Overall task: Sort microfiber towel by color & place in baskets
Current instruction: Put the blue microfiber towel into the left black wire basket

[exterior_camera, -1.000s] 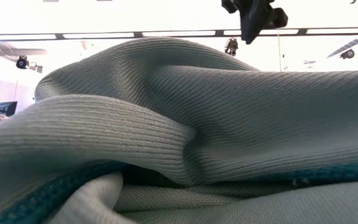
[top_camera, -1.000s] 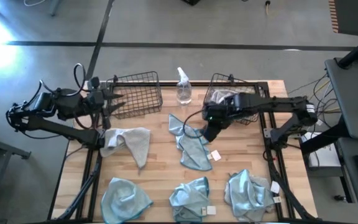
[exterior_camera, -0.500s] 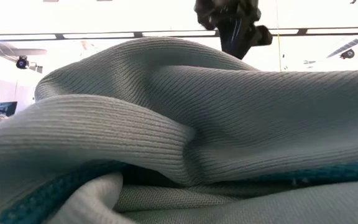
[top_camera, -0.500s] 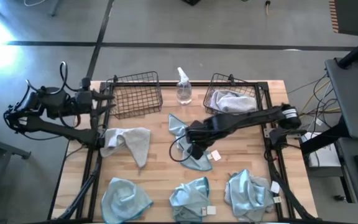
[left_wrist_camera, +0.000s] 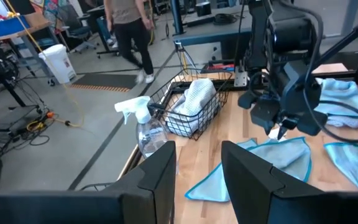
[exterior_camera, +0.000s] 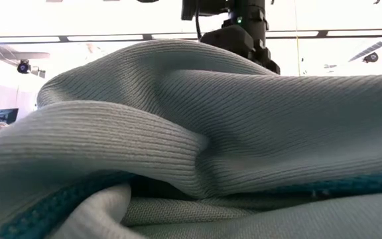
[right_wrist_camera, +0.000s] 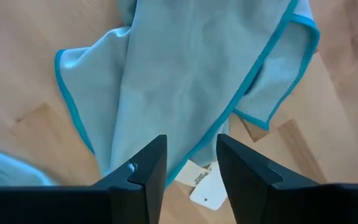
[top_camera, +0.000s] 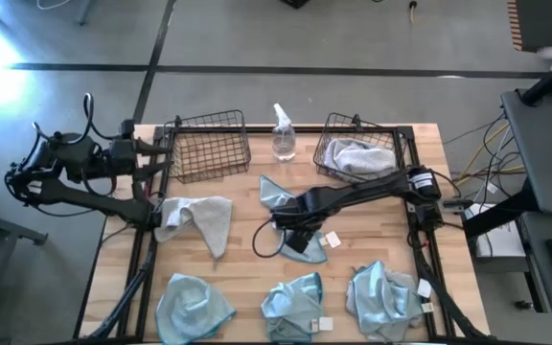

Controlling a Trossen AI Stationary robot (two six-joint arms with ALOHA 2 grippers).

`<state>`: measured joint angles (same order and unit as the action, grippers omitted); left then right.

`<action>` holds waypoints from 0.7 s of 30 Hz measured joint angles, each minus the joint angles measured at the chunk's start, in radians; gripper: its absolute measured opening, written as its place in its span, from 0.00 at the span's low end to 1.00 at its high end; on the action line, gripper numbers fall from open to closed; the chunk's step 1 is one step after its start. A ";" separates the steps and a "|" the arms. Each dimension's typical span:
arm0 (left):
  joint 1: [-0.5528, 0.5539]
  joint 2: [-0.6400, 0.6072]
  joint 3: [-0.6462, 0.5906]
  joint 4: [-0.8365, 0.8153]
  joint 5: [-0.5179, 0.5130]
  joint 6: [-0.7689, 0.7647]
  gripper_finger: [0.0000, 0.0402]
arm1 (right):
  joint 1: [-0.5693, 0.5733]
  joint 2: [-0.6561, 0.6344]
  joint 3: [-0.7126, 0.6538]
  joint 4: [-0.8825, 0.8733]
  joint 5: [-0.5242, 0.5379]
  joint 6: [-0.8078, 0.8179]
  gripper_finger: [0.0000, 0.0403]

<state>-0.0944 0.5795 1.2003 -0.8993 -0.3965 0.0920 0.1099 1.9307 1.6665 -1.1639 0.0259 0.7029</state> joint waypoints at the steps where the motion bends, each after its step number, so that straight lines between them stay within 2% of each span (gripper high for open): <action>1: 0.000 0.000 0.000 0.000 0.000 0.000 0.28 | -0.001 0.004 0.000 0.000 0.000 -0.007 0.36; 9: 0.000 0.001 0.000 0.000 0.000 -0.008 0.28 | -0.018 0.054 0.000 0.059 -0.001 -0.034 0.43; 21: 0.000 -0.003 0.000 -0.008 0.023 -0.027 0.28 | -0.037 0.094 0.000 0.136 0.000 -0.059 0.44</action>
<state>-0.0944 0.5770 1.2003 -0.9076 -0.3737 0.0647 0.0731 2.0250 1.6669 -1.0275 0.0257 0.6435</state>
